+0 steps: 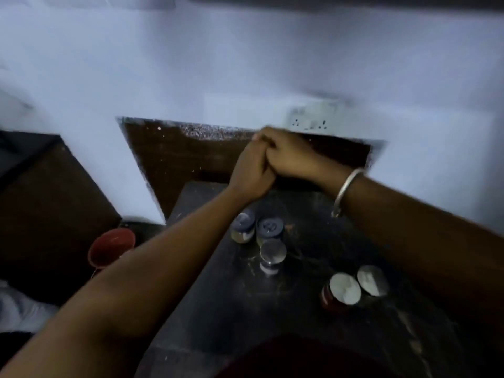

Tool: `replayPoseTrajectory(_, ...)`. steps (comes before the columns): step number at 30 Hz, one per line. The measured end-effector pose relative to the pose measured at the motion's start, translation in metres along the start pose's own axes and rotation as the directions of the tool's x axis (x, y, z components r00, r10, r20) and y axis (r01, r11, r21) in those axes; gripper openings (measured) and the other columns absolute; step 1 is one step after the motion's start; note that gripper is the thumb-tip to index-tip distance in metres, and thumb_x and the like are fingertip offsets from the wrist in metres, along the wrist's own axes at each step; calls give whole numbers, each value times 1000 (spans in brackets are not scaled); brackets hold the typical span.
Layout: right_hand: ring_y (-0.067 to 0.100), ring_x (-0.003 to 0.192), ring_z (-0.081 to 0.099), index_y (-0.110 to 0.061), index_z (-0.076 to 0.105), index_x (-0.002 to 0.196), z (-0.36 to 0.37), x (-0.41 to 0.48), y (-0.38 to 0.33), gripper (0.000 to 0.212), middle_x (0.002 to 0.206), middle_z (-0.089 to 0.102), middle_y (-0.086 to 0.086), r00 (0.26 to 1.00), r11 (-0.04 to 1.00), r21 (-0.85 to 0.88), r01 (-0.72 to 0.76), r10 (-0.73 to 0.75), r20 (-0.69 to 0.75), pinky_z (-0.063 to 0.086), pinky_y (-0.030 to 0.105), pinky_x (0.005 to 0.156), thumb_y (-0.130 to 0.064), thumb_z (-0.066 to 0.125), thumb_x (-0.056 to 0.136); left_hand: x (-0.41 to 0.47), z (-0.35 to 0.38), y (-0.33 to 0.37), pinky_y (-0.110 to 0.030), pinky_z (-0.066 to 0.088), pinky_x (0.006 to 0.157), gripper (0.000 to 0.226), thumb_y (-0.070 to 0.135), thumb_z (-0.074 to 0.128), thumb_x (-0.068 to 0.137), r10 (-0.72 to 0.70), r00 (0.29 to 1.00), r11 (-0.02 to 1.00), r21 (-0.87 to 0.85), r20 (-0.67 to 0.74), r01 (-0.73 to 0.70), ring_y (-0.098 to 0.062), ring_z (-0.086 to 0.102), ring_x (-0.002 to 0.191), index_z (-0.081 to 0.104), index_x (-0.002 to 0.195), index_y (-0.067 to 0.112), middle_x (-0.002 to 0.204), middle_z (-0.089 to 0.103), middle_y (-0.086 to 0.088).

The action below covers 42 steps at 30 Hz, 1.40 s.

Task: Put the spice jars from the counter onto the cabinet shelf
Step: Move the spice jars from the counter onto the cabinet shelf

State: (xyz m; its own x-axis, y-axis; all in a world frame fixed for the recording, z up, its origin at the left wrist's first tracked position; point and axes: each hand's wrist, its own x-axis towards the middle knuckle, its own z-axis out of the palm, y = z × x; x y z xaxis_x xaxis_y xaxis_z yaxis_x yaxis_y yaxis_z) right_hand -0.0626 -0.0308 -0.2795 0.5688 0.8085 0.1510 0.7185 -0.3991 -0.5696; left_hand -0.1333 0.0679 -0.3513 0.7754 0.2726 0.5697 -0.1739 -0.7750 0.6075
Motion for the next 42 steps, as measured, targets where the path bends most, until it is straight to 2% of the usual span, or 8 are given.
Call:
replayPoseTrajectory(4, 35, 115, 63, -5, 55, 128, 111, -43, 64, 38, 125, 63, 19, 940, 975, -33, -220, 221, 260, 51, 46, 96, -14, 63, 92, -95, 30, -55, -46, 54, 74, 17, 10, 60, 86, -240, 911, 971, 86, 336, 224, -31, 66, 88, 64, 102, 7, 97, 70, -13)
replayPoseTrajectory(11, 43, 137, 48, -5, 13, 160, 201, -90, 128, 106, 158, 33, 27, 811, 880, -296, -372, 463, 357, 46, 49, 110, -50, 72, 84, -166, 64, -80, -31, 43, 85, 32, 16, 71, 90, -403, 701, 907, 153, 589, 392, -23, 65, 102, 58, 120, 11, 117, 70, -10)
replayPoseTrajectory(16, 40, 125, 58, -9, 37, 147, 204, -90, 135, 86, 144, 51, 21, 849, 900, -296, -319, 410, 333, 51, 48, 102, -44, 78, 80, -160, 74, -77, -42, 49, 102, 42, 12, 68, 94, -453, 664, 867, 120, 594, 484, -27, 62, 120, 55, 134, 9, 132, 65, -13)
replayPoseTrajectory(20, 25, 105, 65, -20, 59, 125, 156, -68, 122, 59, 119, 65, 6, 854, 918, -59, -392, 387, 348, 58, 46, 92, -36, 82, 73, -138, 53, -78, -40, 56, 88, 49, -3, 62, 93, -574, 629, 646, -181, 524, 741, -27, 65, 110, 55, 138, 16, 122, 65, -10)
replayPoseTrajectory(23, 18, 94, 64, -15, 70, 102, 82, -38, 103, 23, 96, 67, 0, 906, 901, 262, -347, 249, 343, 55, 36, 85, -24, 80, 83, -98, 19, -58, -38, 53, 88, 42, 10, 57, 100, -547, 678, 489, -470, 491, 735, -27, 67, 114, 61, 135, 32, 132, 66, -13)
replayPoseTrajectory(27, 11, 83, 68, -5, 75, 104, -24, -21, 46, 27, 91, 74, 4, 988, 855, 494, -154, 135, 75, 52, 28, 77, -28, 76, 91, -30, -20, 11, -40, 62, 86, 36, 28, 55, 103, -355, 857, 457, -730, 374, 508, -22, 70, 116, 62, 137, 35, 136, 68, -8)
replayPoseTrajectory(34, 11, 74, 68, -17, 70, 93, -122, -50, -42, 41, 83, 70, 2, 916, 793, 547, 268, -33, -400, 53, 27, 66, -57, 67, 84, 47, -61, 131, -51, 56, 93, 54, 32, 47, 94, -154, 981, 450, -876, 115, 173, -34, 68, 114, 52, 148, 24, 132, 67, -17)
replayPoseTrajectory(42, 3, 80, 68, -34, 59, 117, -166, -59, -56, 63, 101, 67, 4, 868, 792, 522, 316, -20, -496, 52, 27, 73, -73, 63, 68, 80, -74, 173, -51, 53, 85, 51, 24, 38, 97, -7, 998, 484, -874, 55, 52, -42, 64, 103, 46, 147, 13, 125, 63, -33)
